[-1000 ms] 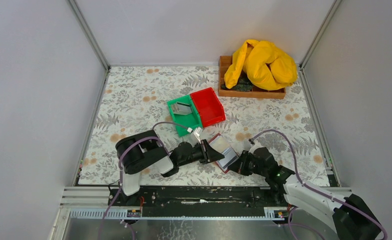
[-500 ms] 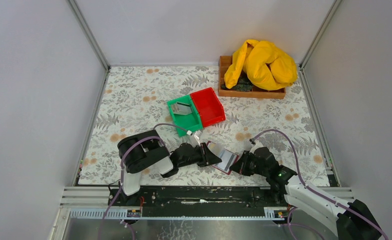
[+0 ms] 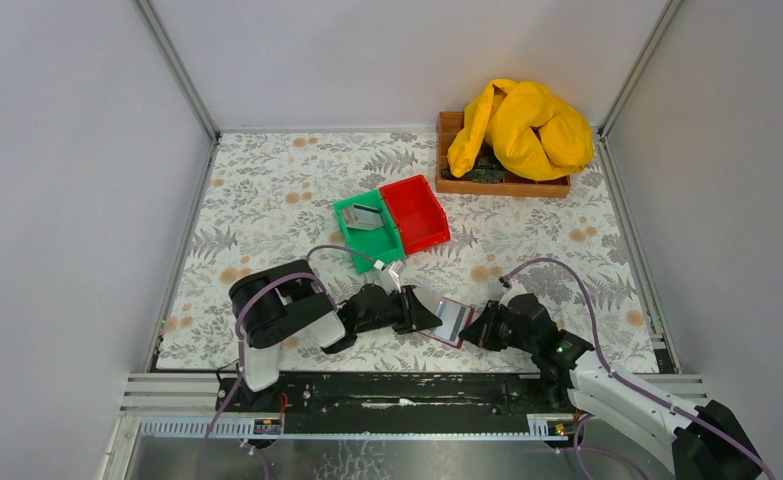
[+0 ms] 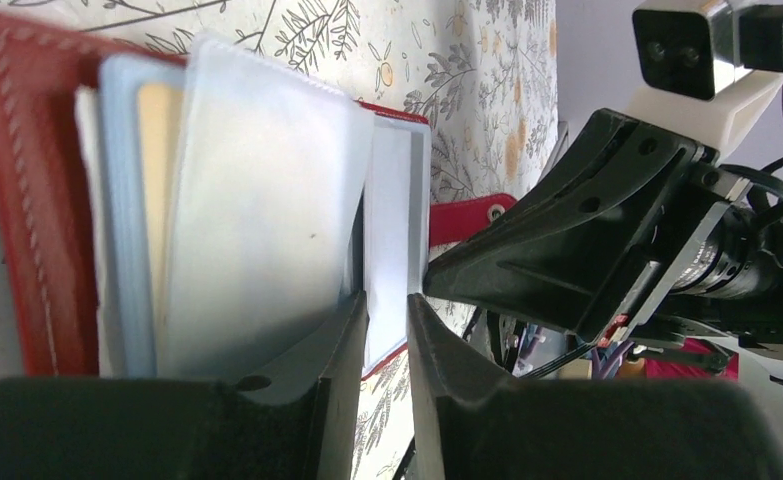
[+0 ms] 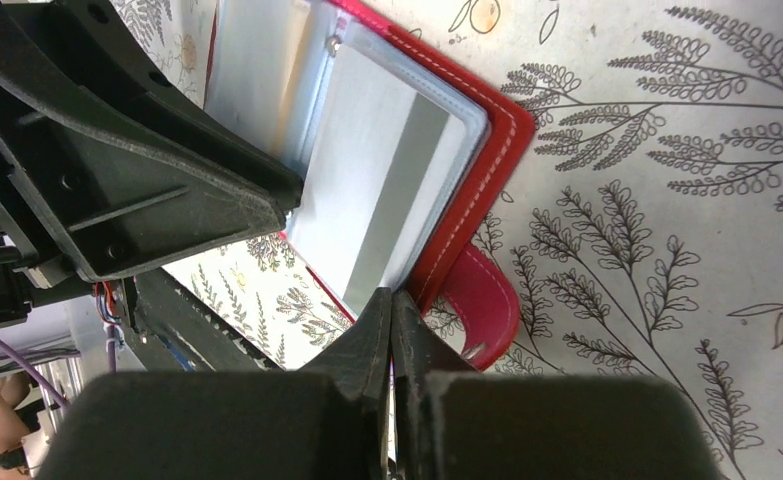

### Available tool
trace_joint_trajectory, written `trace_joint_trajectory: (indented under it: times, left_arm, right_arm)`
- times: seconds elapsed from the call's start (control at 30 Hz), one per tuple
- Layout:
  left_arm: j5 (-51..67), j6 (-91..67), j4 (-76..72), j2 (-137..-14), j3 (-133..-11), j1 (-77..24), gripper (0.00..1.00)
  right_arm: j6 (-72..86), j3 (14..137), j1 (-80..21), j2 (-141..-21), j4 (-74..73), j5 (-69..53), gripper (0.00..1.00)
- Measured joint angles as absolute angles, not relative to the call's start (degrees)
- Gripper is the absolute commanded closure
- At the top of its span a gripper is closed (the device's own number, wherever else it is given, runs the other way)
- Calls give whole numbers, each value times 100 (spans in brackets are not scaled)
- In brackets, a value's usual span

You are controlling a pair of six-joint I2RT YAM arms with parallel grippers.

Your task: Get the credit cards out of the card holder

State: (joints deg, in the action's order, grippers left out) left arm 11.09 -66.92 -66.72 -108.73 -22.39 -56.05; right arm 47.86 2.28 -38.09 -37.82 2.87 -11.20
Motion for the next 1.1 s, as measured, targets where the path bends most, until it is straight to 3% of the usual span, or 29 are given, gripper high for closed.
trace_joint_trajectory:
  times: [1.1]
  left_arm:
    - [1426, -5483, -3857, -9990, -3083, -5207, 71]
  right_arm:
    - [4779, 134, -3752, -3756, 515, -950, 100]
